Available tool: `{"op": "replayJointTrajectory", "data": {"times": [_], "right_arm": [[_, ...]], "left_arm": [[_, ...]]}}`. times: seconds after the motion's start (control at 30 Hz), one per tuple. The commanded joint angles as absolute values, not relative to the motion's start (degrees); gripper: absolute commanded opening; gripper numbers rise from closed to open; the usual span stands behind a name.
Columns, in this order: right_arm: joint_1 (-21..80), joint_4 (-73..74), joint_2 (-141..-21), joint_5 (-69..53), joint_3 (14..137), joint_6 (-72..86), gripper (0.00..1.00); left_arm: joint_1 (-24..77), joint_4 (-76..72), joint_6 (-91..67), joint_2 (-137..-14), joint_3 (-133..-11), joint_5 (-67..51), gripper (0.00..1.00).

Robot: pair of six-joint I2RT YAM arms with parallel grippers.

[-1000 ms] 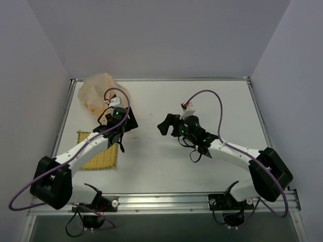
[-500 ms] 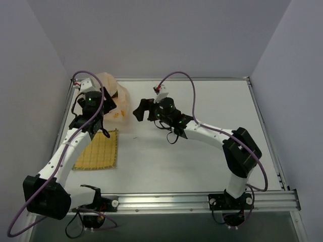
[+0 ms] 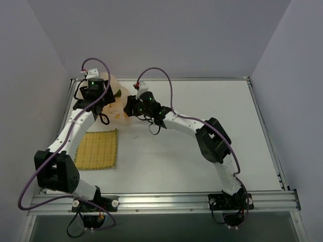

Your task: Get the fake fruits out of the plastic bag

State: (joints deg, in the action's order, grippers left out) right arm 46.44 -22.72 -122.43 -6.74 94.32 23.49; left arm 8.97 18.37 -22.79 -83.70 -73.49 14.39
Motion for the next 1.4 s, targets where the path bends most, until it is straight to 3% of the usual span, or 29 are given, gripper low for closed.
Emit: {"op": "replayJointTrajectory", "data": {"times": [0.0, 0.03, 0.1, 0.2, 0.53, 0.73, 1.37], "right_arm": [[45.97, -22.23, -124.36, -6.5, 95.55, 23.99, 0.43], [45.97, -23.8, -124.28, -7.72, 94.75, 24.6, 0.27], [46.05, -26.0, -123.67, -8.52, 91.17, 25.75, 0.16], [46.14, -30.49, -121.56, -8.96, 86.94, 27.86, 0.06], [48.51, -41.38, -116.19, -10.2, 71.47, 32.61, 0.04], [49.92, -43.33, -115.23, -8.88, 68.91, 32.87, 0.03], [50.54, -43.95, -107.93, -8.35, 62.32, 30.76, 0.03]], "left_arm": [[8.53, 22.33, -20.04, -84.99, -76.38, 15.19, 0.71], [8.53, 21.45, -20.91, -84.73, -75.07, 15.9, 0.71], [7.83, 20.83, -22.32, -84.55, -74.01, 16.17, 0.71], [6.59, 20.74, -26.09, -84.55, -72.69, 15.47, 0.71], [7.98, 10.21, -38.05, -71.47, -54.42, 10.11, 0.68], [14.94, 10.28, -39.29, -64.87, -48.34, 19.94, 0.66], [10.99, 9.4, -36.56, -81.73, -57.65, 24.87, 0.68]]}}
